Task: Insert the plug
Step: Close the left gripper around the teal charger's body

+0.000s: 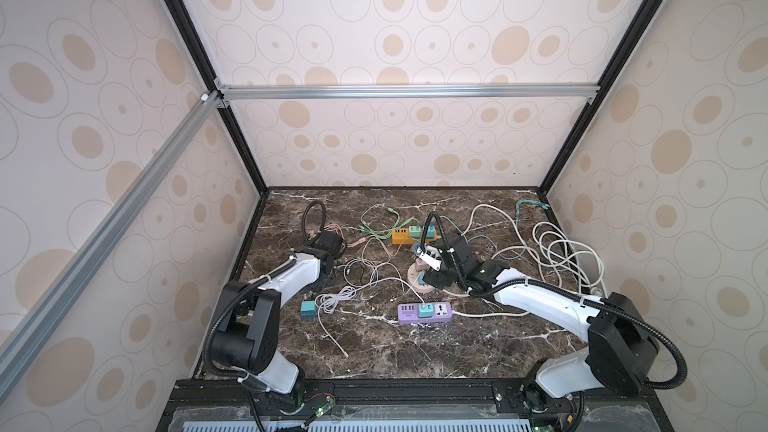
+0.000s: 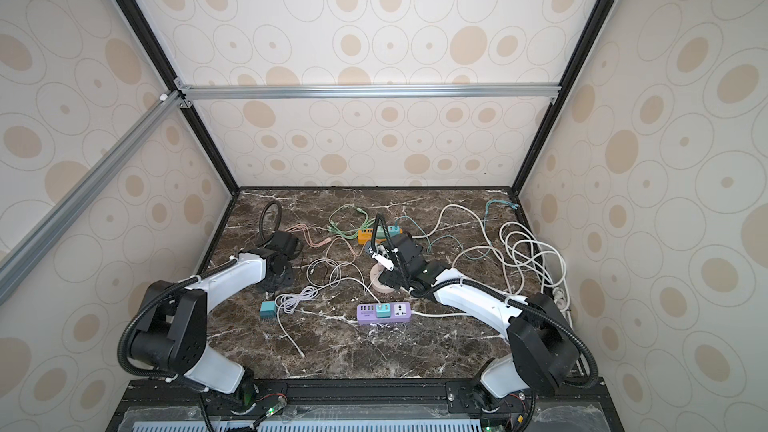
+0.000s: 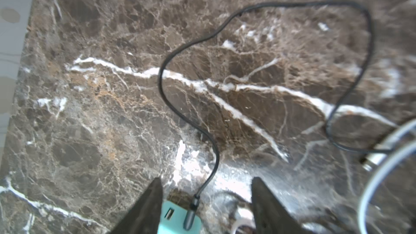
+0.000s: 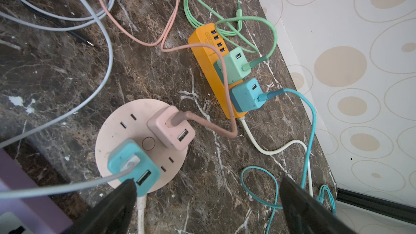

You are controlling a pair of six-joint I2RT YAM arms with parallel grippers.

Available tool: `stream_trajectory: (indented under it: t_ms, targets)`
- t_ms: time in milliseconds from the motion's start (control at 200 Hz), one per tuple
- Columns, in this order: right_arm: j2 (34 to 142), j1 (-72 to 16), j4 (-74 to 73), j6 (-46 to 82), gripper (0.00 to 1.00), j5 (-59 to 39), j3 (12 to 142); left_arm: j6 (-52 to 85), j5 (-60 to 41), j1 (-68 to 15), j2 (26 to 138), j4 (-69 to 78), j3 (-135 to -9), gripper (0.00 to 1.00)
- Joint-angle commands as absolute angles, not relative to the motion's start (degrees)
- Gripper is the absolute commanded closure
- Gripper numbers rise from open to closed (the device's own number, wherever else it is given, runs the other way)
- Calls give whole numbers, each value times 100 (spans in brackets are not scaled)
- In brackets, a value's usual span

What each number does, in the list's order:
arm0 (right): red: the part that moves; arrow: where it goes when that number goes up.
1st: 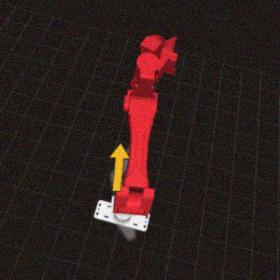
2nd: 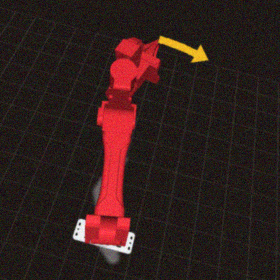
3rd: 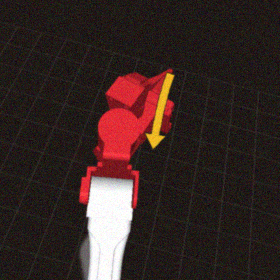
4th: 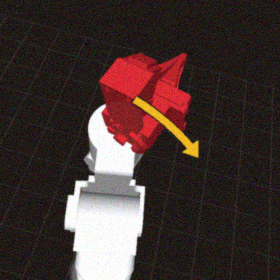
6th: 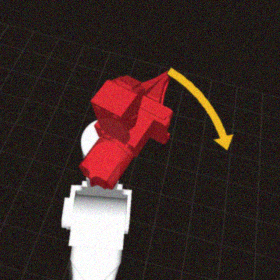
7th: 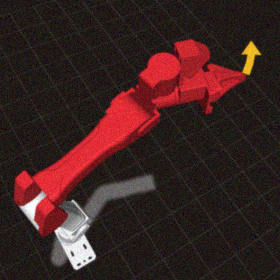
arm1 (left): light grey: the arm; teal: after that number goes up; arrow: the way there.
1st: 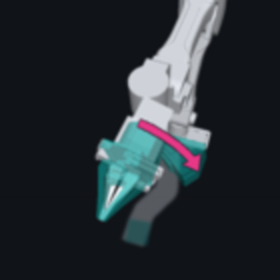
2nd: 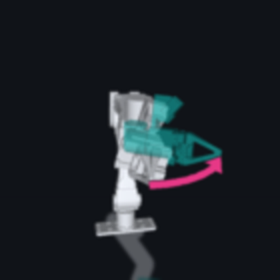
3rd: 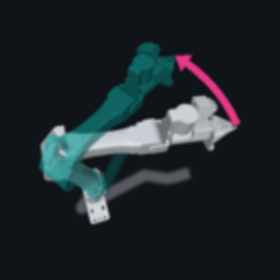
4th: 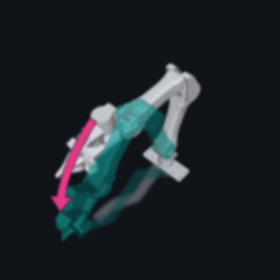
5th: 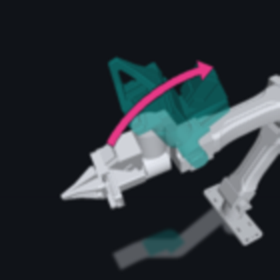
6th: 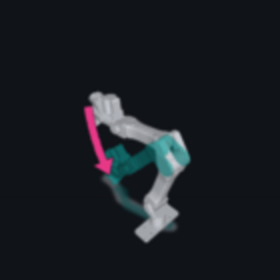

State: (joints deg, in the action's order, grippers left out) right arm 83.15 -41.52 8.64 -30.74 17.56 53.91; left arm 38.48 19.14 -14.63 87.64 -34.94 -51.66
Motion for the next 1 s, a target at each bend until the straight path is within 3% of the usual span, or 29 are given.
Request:
stream_trajectory:
  t_ms: [0,65,240,440,800,995]
  targets:
    - [8374,-4123,947,-3076,1,1770,5523,3851,1894,-1478,7893,-3848,-4834,27]
    - [8385,-4122,936,-3094,0,1734,5541,3883,1707,-1468,7298,-3768,-4469,23]
    - [8455,-4126,914,-3134,1,1680,5607,4507,1722,-1307,6321,-3787,-3777,24]
    - [8411,-4126,910,-3129,1,1689,5556,4819,1146,-819,6231,-3435,-3310,34]
    - [8389,-4122,948,-3127,1,1752,5457,4480,438,-831,6508,-2707,-2901,30]
    - [8470,-4123,958,-3111,1,1732,5537,4537,475,-893,6424,-2731,-2874,48]
